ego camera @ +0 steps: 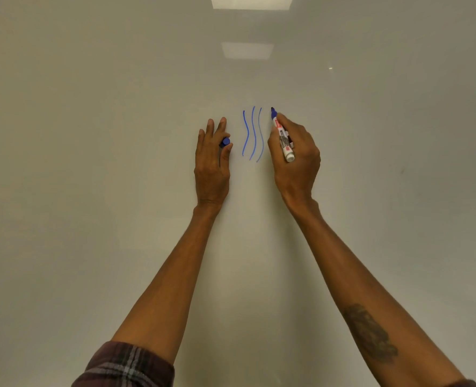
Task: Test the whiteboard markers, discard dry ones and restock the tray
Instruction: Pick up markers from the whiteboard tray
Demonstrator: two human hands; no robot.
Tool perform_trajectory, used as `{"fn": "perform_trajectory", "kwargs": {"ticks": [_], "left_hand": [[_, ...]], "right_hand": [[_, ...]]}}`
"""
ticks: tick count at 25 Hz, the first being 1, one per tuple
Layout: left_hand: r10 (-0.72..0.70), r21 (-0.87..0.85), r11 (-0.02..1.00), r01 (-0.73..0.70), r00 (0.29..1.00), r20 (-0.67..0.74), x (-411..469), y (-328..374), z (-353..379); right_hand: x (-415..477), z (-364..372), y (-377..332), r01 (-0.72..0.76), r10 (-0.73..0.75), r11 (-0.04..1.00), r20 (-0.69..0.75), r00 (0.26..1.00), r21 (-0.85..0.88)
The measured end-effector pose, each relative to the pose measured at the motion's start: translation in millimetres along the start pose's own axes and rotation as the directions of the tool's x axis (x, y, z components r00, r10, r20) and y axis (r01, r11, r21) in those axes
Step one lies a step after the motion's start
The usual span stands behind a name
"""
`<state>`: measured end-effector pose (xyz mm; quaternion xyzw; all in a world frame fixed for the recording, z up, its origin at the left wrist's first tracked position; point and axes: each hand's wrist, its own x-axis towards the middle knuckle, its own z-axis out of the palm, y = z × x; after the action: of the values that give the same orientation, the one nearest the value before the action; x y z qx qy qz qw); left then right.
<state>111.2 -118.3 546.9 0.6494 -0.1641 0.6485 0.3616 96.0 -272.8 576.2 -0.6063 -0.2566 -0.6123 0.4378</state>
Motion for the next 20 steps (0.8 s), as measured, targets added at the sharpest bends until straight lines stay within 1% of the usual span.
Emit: {"fn": "perform_trajectory", "kwargs": {"ticks": [2,5,6,7,9,10,12,14,15,17,18,20], "left_hand": [[-0.008,-0.009,1.000,0.008,1.000,0.009,-0.5,0.7,-0.8],[-0.035,-0.009,0.999,0.036,0.999,0.036,-2.6,-2.0,-0.7],[-0.051,-0.004,0.999,0.051,0.998,0.046,-2.4,-2.2,-1.0],[-0.067,-0.001,0.998,0.067,0.996,0.057,-1.4,-1.9,-1.5],[-0.089,-0.022,0.996,0.091,0.994,0.070,-2.7,-1.1,-3.1],[-0.094,-0.042,0.994,0.097,0.993,0.065,-6.7,-0.7,-4.4],[-0.108,-0.070,0.992,0.109,0.994,0.027,-21.2,1.3,-8.9],[-0.167,-0.120,0.980,0.161,0.985,-0.037,-39.1,5.2,-17.0],[-0.222,-0.163,0.964,0.209,0.973,-0.066,-46.8,7.8,-21.7],[-0.355,-0.266,0.909,0.321,0.930,-0.094,-59.6,18.4,-30.7],[-0.425,-0.310,0.872,0.378,0.899,-0.101,-66.1,24.2,-35.7],[-0.546,-0.387,0.794,0.470,0.830,-0.113,-80.1,32.2,-44.0]], "right_hand": [[-17.3,-4.4,5.9,0.052,-0.050,0.995,0.025,0.998,-0.081],[-57.3,-12.8,10.2,-0.009,0.007,0.994,-0.016,1.000,-0.110],[-68.5,-14.4,9.0,-0.031,0.031,0.996,0.001,1.000,-0.078],[-76.8,-16.2,7.0,-0.062,0.062,0.998,0.031,0.998,-0.006],[-85.4,-22.4,2.0,-0.206,0.189,0.957,0.102,0.977,0.205],[-87.1,-25.6,-0.6,-0.302,0.267,0.904,0.152,0.952,0.304],[-91.0,-29.5,-5.7,-0.491,0.402,0.736,0.283,0.871,0.467],[-99.9,-29.7,-10.6,-0.632,0.501,0.550,0.390,0.772,0.545],[-105.6,-29.8,-12.9,-0.687,0.546,0.458,0.431,0.718,0.564],[-119.6,-30.6,-14.6,-0.753,0.600,0.276,0.505,0.621,0.598],[-128.2,-31.0,-15.3,-0.769,0.601,0.204,0.542,0.587,0.606],[-142.7,-32.4,-17.2,-0.795,0.584,0.122,0.605,0.541,0.594]]}}
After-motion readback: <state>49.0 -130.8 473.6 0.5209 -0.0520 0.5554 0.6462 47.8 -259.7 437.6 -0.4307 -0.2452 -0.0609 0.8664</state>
